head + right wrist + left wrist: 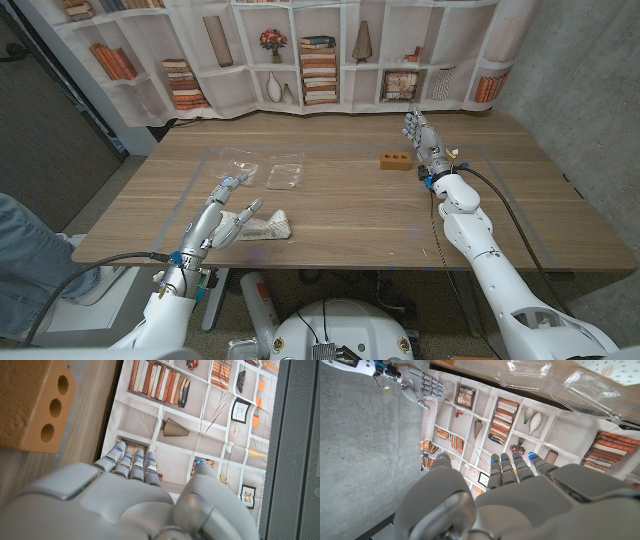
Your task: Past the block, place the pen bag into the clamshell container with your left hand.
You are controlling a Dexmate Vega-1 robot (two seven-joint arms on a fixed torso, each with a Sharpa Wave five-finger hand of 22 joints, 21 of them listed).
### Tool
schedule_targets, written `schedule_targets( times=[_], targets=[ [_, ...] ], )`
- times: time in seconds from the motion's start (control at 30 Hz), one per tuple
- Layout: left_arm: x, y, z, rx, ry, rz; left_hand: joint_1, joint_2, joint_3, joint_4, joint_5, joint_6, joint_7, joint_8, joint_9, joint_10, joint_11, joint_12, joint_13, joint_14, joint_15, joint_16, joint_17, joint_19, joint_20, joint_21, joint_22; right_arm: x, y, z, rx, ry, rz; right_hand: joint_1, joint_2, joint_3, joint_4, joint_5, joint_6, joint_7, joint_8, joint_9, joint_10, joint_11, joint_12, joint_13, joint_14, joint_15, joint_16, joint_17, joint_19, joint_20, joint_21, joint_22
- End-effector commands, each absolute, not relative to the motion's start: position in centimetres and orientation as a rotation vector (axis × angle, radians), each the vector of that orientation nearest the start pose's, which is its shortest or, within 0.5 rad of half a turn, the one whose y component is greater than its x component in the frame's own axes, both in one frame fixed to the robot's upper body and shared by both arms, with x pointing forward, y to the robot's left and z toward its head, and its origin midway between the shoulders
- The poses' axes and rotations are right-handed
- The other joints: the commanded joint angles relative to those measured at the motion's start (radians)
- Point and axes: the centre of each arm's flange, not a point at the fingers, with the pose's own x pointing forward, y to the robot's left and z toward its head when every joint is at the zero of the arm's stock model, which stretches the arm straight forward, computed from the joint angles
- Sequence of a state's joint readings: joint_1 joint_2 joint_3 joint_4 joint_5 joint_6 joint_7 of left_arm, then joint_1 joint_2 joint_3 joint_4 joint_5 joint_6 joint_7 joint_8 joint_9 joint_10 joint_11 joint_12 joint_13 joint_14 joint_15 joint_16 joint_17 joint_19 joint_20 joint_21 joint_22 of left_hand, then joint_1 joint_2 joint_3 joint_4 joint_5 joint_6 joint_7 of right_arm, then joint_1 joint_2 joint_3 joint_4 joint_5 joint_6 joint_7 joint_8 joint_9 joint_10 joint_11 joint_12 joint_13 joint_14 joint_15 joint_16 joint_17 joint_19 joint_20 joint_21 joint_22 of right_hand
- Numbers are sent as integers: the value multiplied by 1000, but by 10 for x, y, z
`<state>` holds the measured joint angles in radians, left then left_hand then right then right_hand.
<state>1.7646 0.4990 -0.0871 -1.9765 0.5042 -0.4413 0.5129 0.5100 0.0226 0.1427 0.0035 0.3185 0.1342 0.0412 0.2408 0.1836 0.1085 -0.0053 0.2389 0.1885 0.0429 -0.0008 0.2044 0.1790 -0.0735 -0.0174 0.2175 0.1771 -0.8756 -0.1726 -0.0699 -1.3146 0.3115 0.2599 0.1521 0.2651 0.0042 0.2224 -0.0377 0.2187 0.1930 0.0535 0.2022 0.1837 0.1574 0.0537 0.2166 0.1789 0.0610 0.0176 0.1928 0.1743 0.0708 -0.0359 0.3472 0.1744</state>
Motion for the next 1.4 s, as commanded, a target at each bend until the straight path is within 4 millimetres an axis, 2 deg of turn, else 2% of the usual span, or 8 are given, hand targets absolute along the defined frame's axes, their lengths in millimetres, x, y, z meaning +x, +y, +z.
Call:
schedule_targets(
  times=[0.03, 0.97, 1.4],
  targets=[
    [403, 306, -155, 838, -856, 230, 11, 1, 4, -8, 4, 11, -3, -3, 5, 8, 1, -4, 3, 8, -1, -1, 3, 4, -3, 0, 1, 649, -257, -9, 79, -696, 183, 2, 9, 1, -4, -4, 10, -4, -5, 4, 7, 2, -1, 5, 9, 5, -4, 6, 7, -20, -6, 4],
    [395, 300, -155, 968, -803, 304, 45, -9, 5, -30, 12, 16, -11, -9, 6, 17, -6, -9, 4, 20, -1, -3, 3, 17, 6, -2, 1, 650, -254, -11, 89, -695, 187, -1, 11, -1, -6, -4, 14, -9, -5, 4, 14, 0, 0, 5, 27, 2, 1, 6, 13, -16, -15, 4],
    [392, 292, -156, 1048, -781, 340, 100, -27, 10, -67, 21, 19, -22, -12, 7, 26, -21, -11, 4, 31, -7, -5, 2, 35, 9, -3, 0, 649, -258, -13, 97, -698, 184, -2, 11, -2, -7, -4, 15, -9, -5, 5, 16, 0, 0, 5, 31, 2, 1, 7, 17, -17, -19, 4]
  ],
)
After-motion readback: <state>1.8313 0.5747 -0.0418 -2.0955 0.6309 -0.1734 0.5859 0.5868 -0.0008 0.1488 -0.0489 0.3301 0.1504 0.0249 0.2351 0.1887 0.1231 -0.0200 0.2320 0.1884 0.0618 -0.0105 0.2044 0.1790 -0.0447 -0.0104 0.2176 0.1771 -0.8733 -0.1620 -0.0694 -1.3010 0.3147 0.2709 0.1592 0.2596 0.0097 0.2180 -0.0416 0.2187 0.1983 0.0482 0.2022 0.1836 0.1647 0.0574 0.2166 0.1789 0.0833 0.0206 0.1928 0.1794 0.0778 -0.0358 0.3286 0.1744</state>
